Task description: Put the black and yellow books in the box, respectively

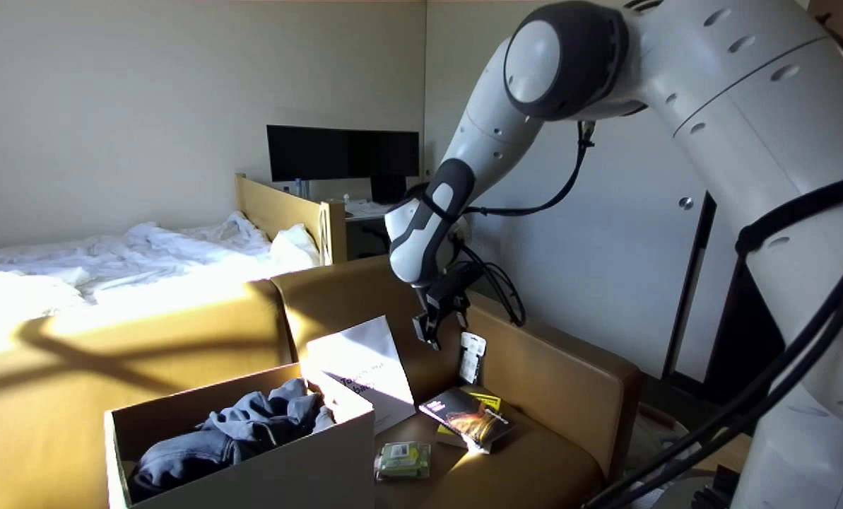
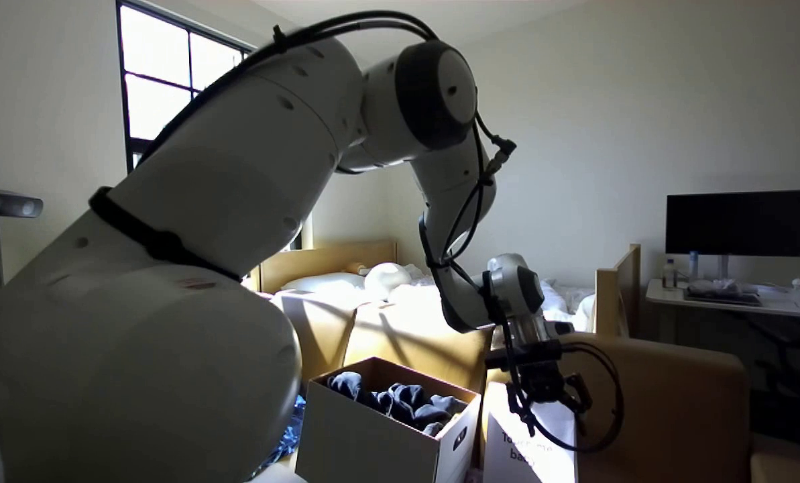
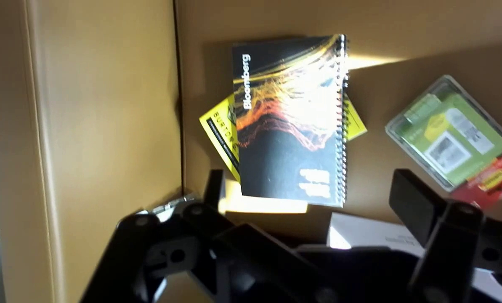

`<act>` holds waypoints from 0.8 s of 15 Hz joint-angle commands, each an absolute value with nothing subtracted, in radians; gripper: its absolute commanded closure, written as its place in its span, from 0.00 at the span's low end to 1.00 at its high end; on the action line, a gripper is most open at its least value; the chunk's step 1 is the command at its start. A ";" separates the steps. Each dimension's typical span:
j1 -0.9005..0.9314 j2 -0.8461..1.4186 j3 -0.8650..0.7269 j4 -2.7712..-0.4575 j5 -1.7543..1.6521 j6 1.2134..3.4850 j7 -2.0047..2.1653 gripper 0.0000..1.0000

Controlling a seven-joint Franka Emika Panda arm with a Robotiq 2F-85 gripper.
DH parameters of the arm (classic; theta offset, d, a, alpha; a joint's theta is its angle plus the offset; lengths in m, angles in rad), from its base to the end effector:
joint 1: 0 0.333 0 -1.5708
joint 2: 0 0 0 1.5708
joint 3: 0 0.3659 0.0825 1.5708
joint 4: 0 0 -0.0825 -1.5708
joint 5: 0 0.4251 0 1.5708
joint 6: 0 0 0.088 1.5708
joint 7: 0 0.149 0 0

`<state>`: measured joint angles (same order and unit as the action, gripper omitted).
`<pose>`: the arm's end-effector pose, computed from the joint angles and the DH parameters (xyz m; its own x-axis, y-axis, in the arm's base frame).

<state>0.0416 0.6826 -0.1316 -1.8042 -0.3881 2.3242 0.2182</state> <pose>0.6822 -0.0773 0.1240 0.9902 -0.0191 -0.1381 0.0301 -0.9379 0.3456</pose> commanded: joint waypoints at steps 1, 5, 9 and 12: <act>0.046 0.883 -0.151 -1.548 -0.365 2.104 0.152 0.00; 0.084 1.068 -0.132 -1.299 -0.380 2.025 0.110 0.00; 0.143 1.274 -0.159 -1.068 -0.391 1.902 0.141 0.00; 0.150 1.264 -0.155 -1.101 -0.387 1.892 0.150 0.00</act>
<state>0.1505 1.2671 -0.1555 -1.0982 -0.3874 1.8894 0.1498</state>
